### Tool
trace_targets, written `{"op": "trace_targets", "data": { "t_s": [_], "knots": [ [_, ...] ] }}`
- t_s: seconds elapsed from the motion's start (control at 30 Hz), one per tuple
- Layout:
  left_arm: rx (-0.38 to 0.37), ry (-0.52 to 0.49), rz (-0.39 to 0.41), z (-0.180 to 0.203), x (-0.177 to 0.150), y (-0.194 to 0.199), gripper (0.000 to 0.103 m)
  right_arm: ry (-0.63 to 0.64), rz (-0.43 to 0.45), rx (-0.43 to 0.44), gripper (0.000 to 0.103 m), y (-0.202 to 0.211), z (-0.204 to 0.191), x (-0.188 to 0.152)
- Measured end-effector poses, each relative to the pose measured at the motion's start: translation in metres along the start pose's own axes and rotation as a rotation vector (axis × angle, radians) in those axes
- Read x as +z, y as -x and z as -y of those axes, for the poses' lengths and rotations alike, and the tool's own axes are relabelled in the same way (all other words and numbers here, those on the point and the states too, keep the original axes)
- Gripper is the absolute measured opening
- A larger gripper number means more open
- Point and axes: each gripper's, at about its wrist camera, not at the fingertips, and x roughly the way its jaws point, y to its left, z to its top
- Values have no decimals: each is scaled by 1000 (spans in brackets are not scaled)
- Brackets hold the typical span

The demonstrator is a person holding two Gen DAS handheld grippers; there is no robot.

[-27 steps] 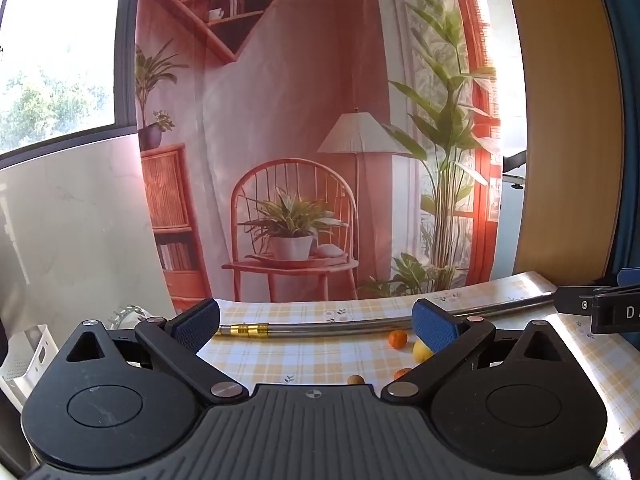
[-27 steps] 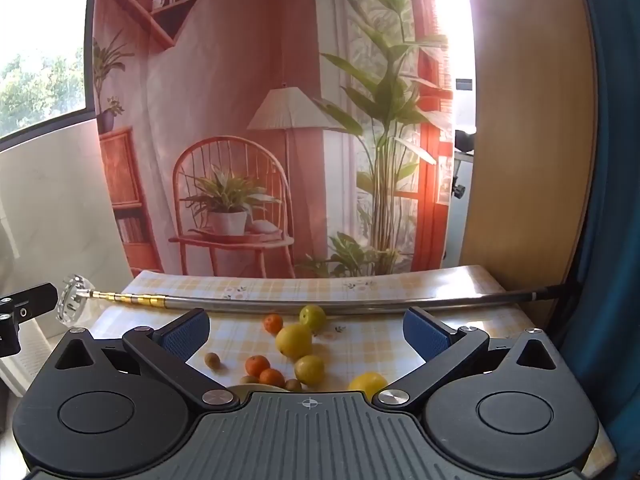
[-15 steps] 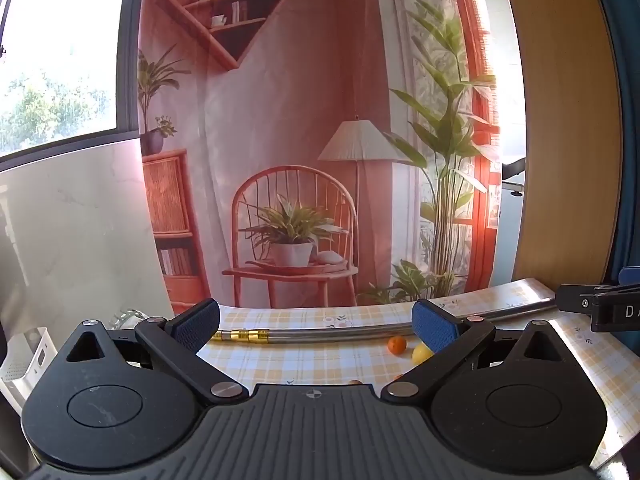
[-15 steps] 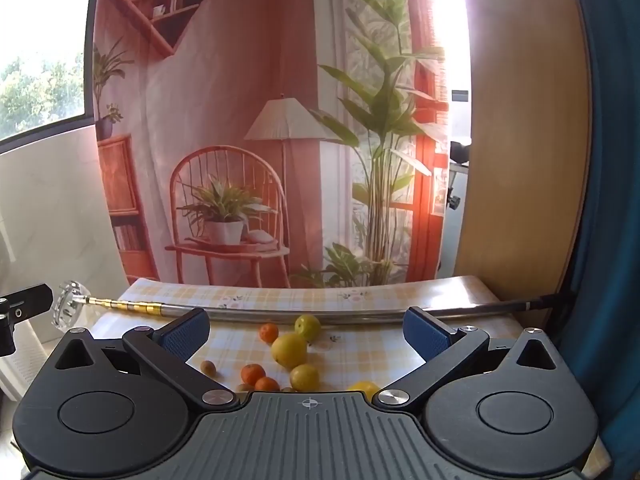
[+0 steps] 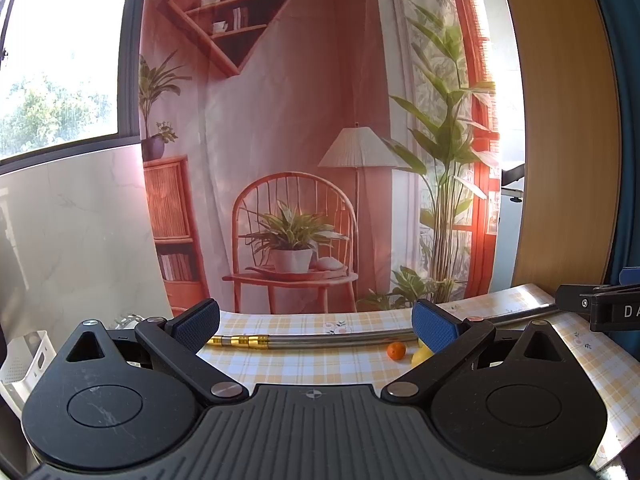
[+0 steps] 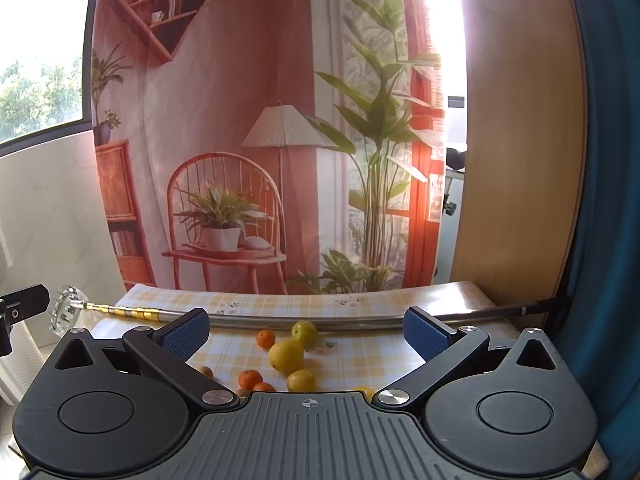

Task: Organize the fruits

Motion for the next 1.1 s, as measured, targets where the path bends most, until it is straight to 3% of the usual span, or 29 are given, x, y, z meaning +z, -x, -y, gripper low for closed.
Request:
{"op": "trace_targets", "data": {
  "t_s": [1.1],
  "knots": [
    [-4,-4,6,1,-1,3,103,4,9,-6,103,1,0,-2]
  ]
}}
